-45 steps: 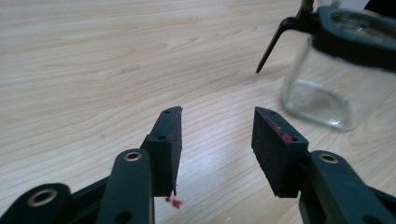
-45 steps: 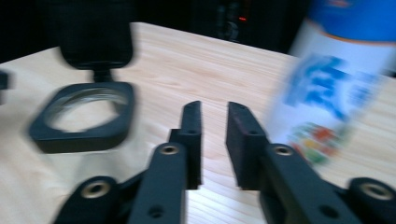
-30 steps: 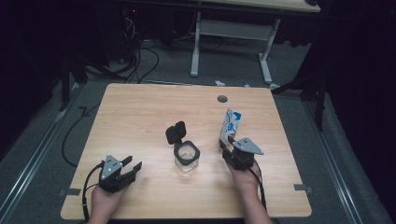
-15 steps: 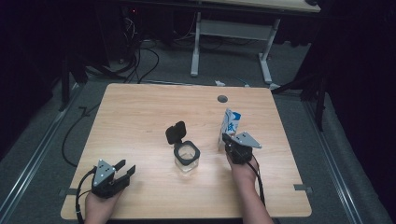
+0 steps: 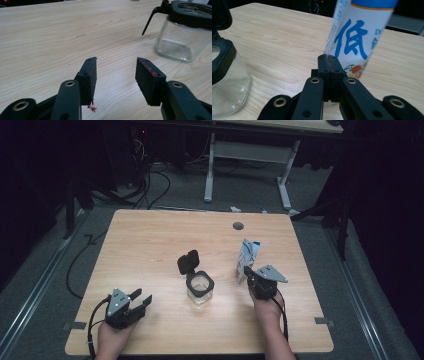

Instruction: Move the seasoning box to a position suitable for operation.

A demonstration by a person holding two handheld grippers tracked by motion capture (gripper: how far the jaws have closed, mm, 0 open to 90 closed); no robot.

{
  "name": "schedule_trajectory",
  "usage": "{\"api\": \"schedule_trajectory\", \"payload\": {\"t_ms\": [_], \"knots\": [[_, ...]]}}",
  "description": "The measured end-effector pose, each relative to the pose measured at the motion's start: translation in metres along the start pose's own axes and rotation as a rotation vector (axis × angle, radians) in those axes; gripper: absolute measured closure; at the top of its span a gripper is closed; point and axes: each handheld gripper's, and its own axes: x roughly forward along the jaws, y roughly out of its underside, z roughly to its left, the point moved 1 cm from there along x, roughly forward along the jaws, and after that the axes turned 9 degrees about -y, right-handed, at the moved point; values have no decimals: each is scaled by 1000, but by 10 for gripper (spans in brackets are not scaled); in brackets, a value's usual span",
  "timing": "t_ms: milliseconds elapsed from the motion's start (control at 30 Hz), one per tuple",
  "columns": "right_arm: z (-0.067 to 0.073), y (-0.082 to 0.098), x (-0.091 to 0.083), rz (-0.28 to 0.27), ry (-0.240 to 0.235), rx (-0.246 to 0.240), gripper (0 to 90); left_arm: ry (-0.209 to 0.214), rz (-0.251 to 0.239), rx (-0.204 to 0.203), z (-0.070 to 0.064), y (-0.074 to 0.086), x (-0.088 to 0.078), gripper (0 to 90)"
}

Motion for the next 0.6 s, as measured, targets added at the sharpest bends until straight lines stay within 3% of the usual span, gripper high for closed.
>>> {"api": "schedule_trajectory", "payload": {"t_ms": [233, 600], "knots": [[-5, 6, -12, 2, 16, -2, 900, 29, -2, 17, -7, -4, 7, 521], [-7, 7, -14, -2, 19, 5, 892, 30, 8, 20, -6, -3, 9, 518]]}}
